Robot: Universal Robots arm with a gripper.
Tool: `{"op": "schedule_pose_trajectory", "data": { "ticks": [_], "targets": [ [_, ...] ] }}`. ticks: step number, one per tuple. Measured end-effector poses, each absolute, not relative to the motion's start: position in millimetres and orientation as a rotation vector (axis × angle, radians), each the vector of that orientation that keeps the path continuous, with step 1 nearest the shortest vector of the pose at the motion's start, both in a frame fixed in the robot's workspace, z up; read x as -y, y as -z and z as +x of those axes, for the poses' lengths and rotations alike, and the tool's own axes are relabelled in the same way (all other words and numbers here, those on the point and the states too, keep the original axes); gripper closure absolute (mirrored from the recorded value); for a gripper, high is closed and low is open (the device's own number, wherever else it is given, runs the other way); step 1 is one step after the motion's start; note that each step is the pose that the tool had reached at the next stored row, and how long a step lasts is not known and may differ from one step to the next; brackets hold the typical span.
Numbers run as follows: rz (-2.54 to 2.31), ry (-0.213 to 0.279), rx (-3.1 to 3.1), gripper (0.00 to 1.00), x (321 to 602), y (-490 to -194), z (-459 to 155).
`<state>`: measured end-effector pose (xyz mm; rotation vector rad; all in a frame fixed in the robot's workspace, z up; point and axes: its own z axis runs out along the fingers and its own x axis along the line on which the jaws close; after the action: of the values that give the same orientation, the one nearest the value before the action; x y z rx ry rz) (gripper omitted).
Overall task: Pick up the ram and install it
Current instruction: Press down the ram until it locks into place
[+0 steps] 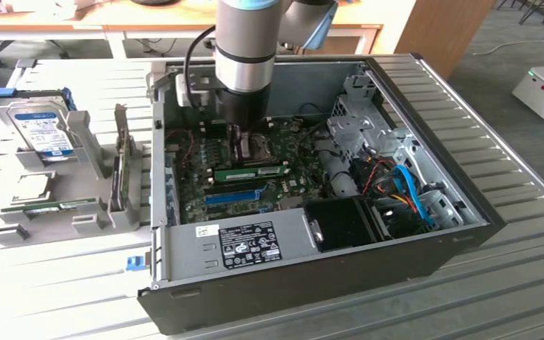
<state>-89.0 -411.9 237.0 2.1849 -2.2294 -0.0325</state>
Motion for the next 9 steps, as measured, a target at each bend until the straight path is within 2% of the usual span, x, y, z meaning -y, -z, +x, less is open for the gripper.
{"op": "schedule_pose_trajectory", "data": {
  "ticks": [9],
  "targets": [
    [2.185, 0.033, 2.229, 0.89, 411.9, -231.3, -89.0]
  ]
}}
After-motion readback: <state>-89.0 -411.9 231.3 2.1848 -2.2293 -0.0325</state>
